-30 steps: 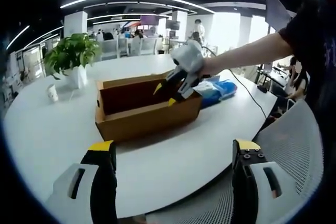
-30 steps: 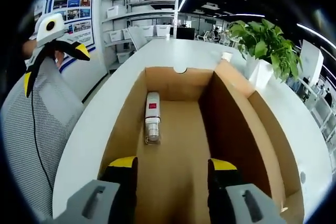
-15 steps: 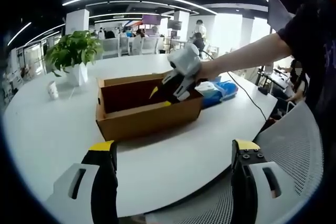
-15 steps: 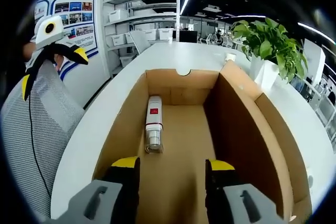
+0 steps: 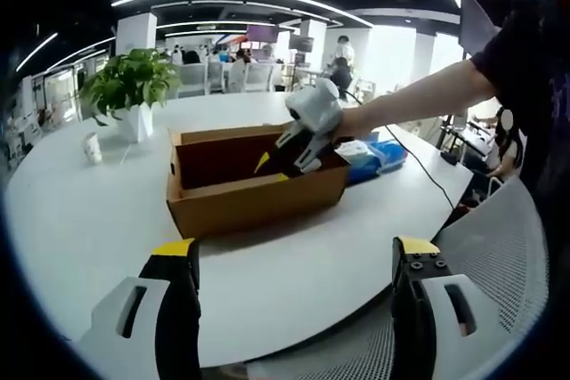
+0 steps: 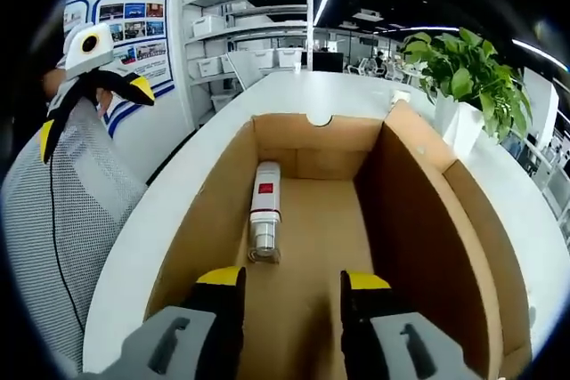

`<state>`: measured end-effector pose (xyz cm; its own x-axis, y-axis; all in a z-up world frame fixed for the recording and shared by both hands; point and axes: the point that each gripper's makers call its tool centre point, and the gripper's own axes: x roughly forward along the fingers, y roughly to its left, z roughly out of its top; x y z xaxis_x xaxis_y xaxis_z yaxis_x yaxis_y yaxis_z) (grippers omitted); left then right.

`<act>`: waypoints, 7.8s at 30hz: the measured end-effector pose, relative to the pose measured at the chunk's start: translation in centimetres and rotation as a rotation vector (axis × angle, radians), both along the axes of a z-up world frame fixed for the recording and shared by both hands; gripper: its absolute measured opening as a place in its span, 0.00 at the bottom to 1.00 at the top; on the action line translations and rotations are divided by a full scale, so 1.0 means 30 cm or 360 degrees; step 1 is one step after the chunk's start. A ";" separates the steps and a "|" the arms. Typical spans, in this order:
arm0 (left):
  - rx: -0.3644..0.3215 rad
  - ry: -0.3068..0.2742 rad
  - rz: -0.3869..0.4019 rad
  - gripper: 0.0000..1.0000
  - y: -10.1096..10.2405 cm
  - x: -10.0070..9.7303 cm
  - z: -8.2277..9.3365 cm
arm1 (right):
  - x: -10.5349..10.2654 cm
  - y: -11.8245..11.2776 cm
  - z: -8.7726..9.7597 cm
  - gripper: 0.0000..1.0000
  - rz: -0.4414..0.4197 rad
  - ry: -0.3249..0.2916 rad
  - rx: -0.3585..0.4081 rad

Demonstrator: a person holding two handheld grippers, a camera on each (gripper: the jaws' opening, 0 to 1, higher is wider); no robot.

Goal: Operate the shoe box by opening the lid, removing the specified soft item, and placing it in the target area until the item is outside and the box remains undamaged.

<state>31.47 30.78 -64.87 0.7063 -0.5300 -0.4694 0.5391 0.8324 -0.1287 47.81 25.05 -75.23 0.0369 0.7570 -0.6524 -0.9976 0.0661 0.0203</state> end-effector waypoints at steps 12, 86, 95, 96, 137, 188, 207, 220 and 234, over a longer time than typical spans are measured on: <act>0.0018 -0.0005 -0.0002 0.88 0.003 0.001 -0.003 | -0.008 0.054 -0.004 0.39 0.0054 0.0005 -0.0016; 0.0032 -0.0028 -0.0030 0.88 0.004 0.002 -0.005 | -0.004 0.061 0.019 0.12 -0.0020 -0.0209 -0.0113; 0.0051 -0.0026 -0.0044 0.87 0.000 0.001 -0.007 | -0.014 0.043 0.056 0.11 -0.0090 -0.0188 -0.0084; 0.0051 -0.0029 -0.0047 0.87 -0.002 0.000 -0.006 | -0.015 0.040 0.057 0.11 -0.0089 -0.0194 -0.0086; 0.0050 -0.0052 -0.0081 0.86 -0.007 -0.007 0.000 | -0.046 -0.149 0.151 0.12 -0.0076 -0.0250 -0.0223; 0.0046 -0.0081 -0.0111 0.86 -0.019 -0.013 0.009 | -0.084 -0.355 0.236 0.12 -0.0076 -0.0176 -0.0528; 0.0048 -0.0082 -0.0110 0.85 -0.018 -0.014 0.010 | -0.088 -0.399 0.239 0.13 -0.0018 -0.0152 -0.0653; 0.0040 -0.0089 -0.0093 0.85 -0.012 -0.009 0.014 | -0.066 -0.356 0.239 0.13 0.0032 -0.0156 -0.0704; 0.0030 -0.0095 -0.0085 0.85 -0.010 -0.007 0.018 | -0.073 -0.313 0.249 0.14 0.0089 -0.0159 -0.0712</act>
